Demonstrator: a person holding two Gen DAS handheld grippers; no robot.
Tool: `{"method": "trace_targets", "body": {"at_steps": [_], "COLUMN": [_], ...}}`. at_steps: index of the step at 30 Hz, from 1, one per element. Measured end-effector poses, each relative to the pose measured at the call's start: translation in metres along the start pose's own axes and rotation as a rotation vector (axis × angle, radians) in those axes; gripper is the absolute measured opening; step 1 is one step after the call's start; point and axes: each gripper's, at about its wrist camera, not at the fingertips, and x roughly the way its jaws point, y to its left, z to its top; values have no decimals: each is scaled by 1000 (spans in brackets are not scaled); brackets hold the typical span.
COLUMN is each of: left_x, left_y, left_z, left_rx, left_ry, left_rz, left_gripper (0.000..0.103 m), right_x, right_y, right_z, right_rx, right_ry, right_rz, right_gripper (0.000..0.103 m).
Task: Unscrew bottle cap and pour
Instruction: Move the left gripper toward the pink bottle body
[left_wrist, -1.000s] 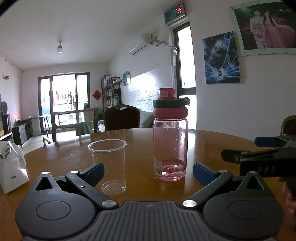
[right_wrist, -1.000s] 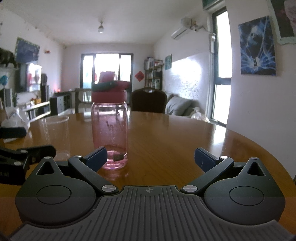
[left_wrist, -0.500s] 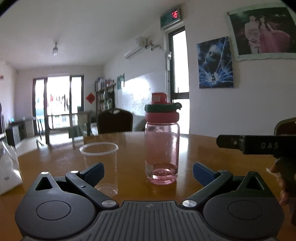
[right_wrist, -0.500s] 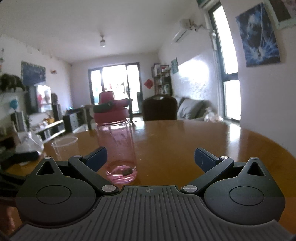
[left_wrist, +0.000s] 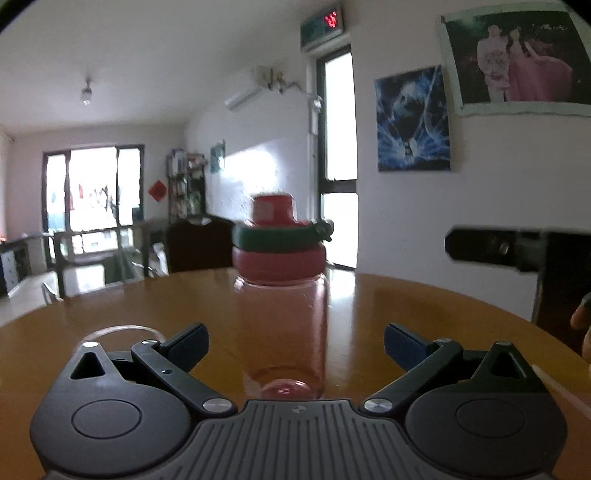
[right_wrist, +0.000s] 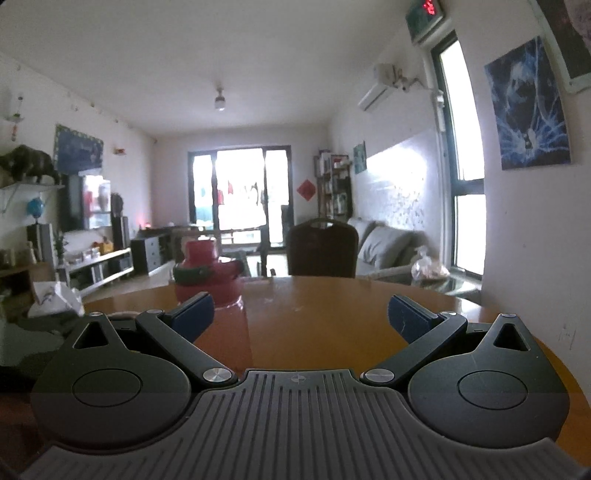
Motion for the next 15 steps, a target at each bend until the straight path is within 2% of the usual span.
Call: {"method": "trace_targets", "body": {"at_steps": [4, 10, 15], "left_x": [23, 42, 53], "left_y": [1, 13, 13], "left_z": [-2, -6, 0], "left_rx": [0, -49, -58], "left_ry": [6, -44, -21], "left_rz": [32, 61, 74], "left_gripper": [101, 102, 100], "right_x": [5, 13, 21], "right_y": [-4, -11, -14], "right_z": [-1, -4, -8], "right_rx": [43, 74, 83], "right_ry": [-11, -11, 15], "right_rz": [4, 0, 2], "right_gripper": [103, 103, 103]}}
